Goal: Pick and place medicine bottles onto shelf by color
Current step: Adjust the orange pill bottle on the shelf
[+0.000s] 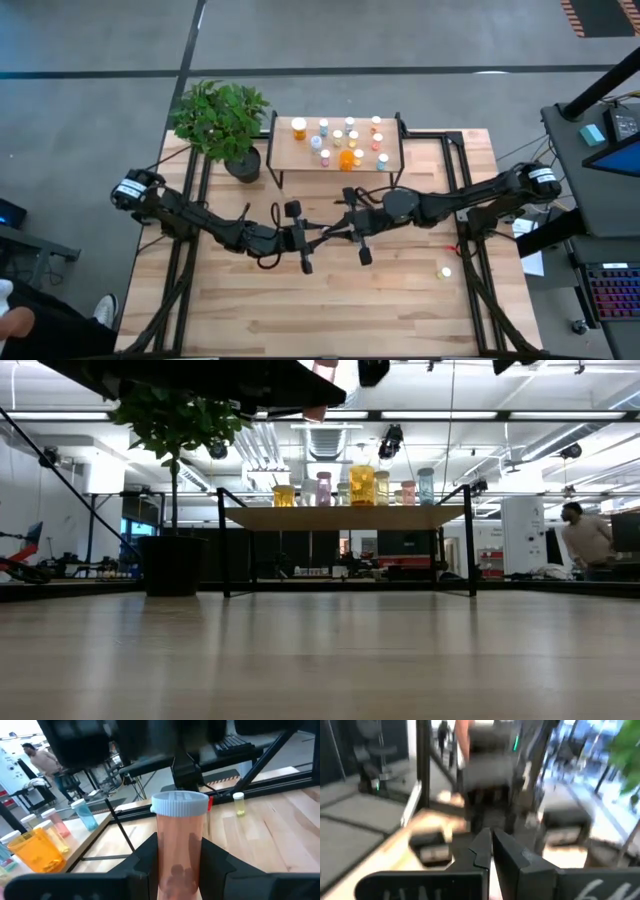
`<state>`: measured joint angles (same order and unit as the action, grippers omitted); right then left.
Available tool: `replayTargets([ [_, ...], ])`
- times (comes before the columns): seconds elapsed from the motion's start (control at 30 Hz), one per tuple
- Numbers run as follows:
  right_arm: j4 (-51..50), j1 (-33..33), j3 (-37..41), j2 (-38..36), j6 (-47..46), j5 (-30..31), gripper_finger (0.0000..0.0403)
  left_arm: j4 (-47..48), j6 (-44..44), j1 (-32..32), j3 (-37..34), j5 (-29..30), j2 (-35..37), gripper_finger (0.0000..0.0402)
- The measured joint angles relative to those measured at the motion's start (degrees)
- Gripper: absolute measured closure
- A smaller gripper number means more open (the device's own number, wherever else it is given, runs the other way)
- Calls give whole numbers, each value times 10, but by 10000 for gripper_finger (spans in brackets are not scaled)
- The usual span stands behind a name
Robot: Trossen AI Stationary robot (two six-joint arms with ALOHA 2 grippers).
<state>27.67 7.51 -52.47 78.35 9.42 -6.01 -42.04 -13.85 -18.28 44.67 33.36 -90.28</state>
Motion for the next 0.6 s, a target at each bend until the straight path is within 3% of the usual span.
replayTargets([
  [0.17,-39,0,1,20,4,15,394,11,0,1,-1,2,-2,323],
  [0.37,-59,4,-21,-19,56,31,394,2,0,0,1,16,0,323],
  [0.6,-339,8,-138,-53,62,54,347,6,0,-3,1,31,3,323],
])
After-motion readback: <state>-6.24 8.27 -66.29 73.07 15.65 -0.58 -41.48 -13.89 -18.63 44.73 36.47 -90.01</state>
